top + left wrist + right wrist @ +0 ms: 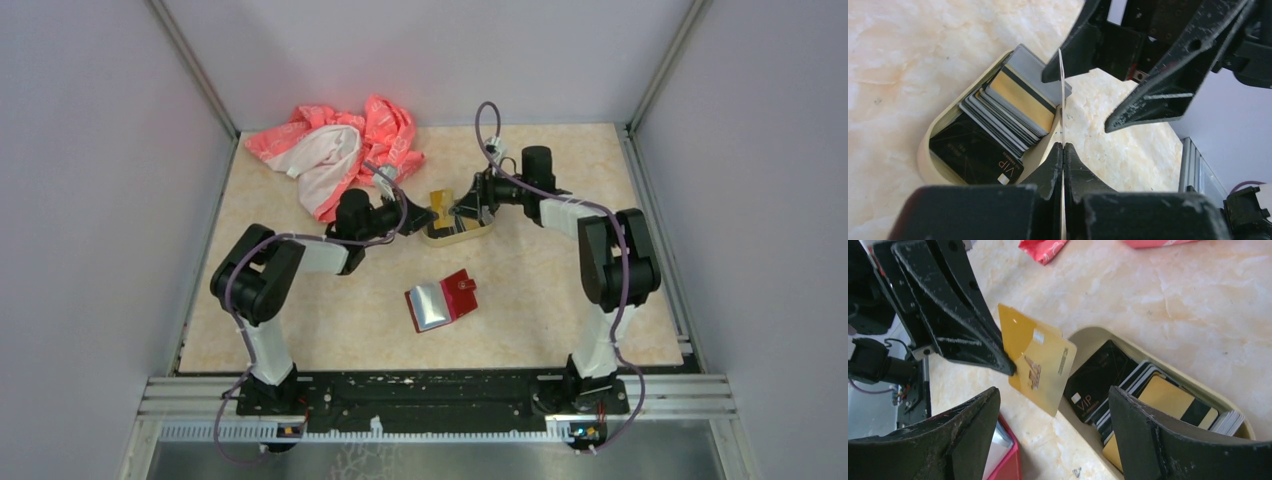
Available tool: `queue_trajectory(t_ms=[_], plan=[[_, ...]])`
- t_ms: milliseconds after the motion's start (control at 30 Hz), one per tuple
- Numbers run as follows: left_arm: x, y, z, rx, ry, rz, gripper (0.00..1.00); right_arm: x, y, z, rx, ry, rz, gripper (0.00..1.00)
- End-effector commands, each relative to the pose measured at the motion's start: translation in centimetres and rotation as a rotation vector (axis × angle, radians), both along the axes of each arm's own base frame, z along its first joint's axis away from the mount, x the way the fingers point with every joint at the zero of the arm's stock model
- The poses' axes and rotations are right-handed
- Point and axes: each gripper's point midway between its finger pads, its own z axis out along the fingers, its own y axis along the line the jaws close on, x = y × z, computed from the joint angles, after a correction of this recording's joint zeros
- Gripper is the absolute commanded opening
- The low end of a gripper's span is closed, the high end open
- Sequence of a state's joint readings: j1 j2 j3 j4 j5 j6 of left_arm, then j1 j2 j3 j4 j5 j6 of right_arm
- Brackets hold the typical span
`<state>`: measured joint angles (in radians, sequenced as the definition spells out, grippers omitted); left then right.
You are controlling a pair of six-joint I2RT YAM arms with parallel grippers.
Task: Put the credit cards into the card holder
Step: Pick up the credit card from the storage box, then place the credit card in the storage box.
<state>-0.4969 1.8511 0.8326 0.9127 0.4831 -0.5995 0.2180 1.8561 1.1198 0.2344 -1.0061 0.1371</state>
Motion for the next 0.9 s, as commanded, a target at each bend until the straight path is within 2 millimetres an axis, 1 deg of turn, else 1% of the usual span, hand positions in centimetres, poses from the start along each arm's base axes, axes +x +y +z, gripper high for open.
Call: queue_trajectory(t_ms=[0, 133, 267, 367, 467, 533, 667, 733, 767, 867], plan=[[-0.5, -0.5, 1.7, -0.086, -0.072, -0.07, 0.0, 1.7, 1.9, 3.2, 0.074, -0.095, 0.033, 0.79], [-0.6, -0.6, 1.6, -0.095, -0.066, -0.094, 0.0, 2.2, 2.3, 3.8, 0.114, -0.076, 0.023, 0.78], [-0.6, -0.7, 1.4, -0.106, -0.06, -0.114, 0.0, 2.4, 2.8, 4.0, 0.132, -0.062, 0.032, 0.73], [-0.5, -0.8, 1.0, -0.108, -0.048, -0.121, 0.0, 2.2, 3.2, 4.0, 0.152, -0.048, 0.052, 0.63], [-0.1, -0.7, 0.3, -0.107, -0.032, -0.119, 0.0, 2.2, 3.3, 3.7, 0.158, -0.032, 0.06, 0.45], [0.2, -0.7, -0.1, -0.108, -0.026, -0.116, 0.0, 2.4, 3.4, 3.4, 0.155, -0.024, 0.06, 0.38], [1.0, -0.4, -0.6, -0.112, -0.018, -0.108, 0.0, 3.0, 3.4, 2.7, 0.138, -0.011, 0.06, 0.28], [1.5, -0.2, -0.8, -0.118, -0.016, -0.099, 0.0, 3.2, 3.5, 2.6, 0.132, -0.01, 0.063, 0.28], [1.8, 0.0, -0.7, -0.123, -0.016, -0.097, 0.0, 3.3, 3.5, 2.5, 0.13, -0.004, 0.066, 0.31], [2.1, 0.2, -0.8, -0.136, -0.015, -0.102, 0.0, 3.6, 3.6, 2.2, 0.12, 0.011, 0.071, 0.5]])
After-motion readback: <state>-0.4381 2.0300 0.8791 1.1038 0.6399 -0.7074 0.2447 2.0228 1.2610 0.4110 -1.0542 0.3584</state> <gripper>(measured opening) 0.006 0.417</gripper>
